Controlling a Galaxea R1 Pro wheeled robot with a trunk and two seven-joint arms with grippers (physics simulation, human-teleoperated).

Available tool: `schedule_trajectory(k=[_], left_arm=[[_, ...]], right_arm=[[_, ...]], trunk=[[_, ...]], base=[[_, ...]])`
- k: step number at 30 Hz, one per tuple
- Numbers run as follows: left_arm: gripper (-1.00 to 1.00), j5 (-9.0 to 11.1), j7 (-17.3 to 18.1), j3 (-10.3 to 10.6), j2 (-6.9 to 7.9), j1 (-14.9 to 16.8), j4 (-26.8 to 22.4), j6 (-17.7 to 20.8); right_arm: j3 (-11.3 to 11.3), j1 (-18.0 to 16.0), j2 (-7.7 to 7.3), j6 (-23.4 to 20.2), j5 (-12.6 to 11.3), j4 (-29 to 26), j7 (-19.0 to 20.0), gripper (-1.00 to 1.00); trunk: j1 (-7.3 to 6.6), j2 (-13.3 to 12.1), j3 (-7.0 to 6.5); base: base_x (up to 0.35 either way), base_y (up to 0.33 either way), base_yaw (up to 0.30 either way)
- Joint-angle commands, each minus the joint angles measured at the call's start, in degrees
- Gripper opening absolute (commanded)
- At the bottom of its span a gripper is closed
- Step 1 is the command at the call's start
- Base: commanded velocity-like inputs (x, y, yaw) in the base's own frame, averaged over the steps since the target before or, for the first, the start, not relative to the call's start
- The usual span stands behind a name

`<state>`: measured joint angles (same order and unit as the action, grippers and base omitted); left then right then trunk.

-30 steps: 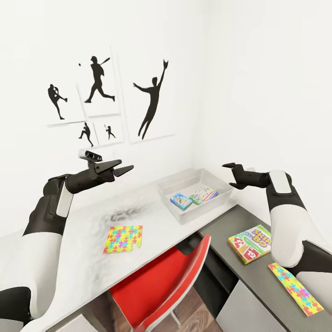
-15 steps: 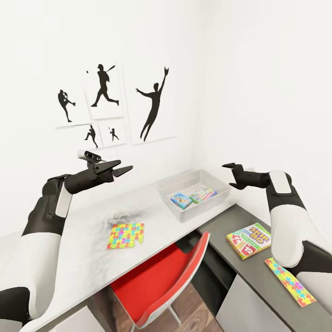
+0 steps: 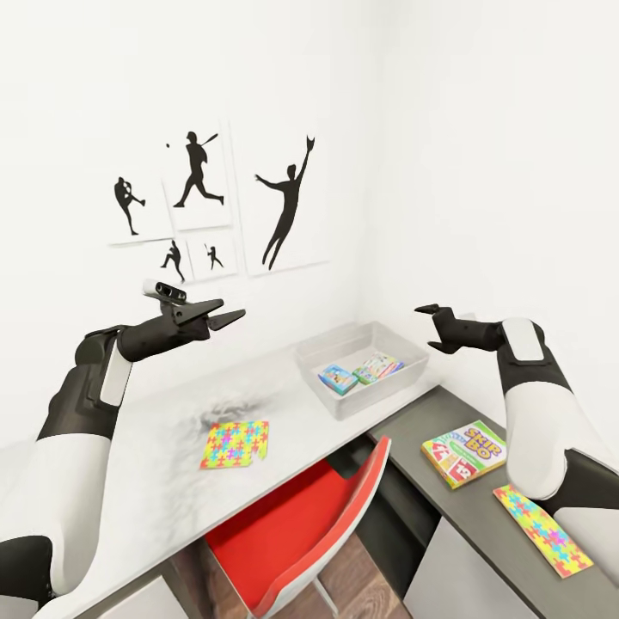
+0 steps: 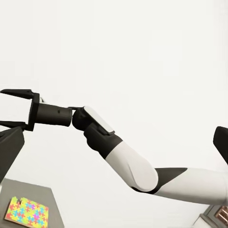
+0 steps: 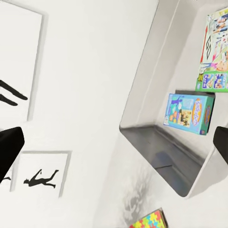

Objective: Put all the toys in the child's room - the three board games (two on the bed and one on the table), the two jigsaw puzzles on the table, and the tennis ball on the table - inside the toy box on the table in the child's room.

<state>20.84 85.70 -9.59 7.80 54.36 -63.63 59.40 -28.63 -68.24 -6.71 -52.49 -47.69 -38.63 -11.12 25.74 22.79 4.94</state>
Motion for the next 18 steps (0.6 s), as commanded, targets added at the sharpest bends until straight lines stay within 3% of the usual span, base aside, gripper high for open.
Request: schedule_trajectory(k=[1, 18], left_arm=[[1.00, 0.0, 0.2, 0.0, 0.02, 0.1, 0.0, 0.6], [1.00, -0.1, 0.1, 0.0, 0.03, 0.0, 0.0, 0.6]], right_arm=[[-0.1, 0.0, -0.04, -0.2, -0.6, 0.0, -0.6, 1.00], [-0.1, 0.0, -0.24, -0.2, -0.6, 0.0, -0.1, 1.00]], trunk=[[0.04, 0.1, 0.04], [0.04, 0.1, -1.57]], base=[[0.000, 0.000, 0.000], [0.000, 0.000, 0.000]])
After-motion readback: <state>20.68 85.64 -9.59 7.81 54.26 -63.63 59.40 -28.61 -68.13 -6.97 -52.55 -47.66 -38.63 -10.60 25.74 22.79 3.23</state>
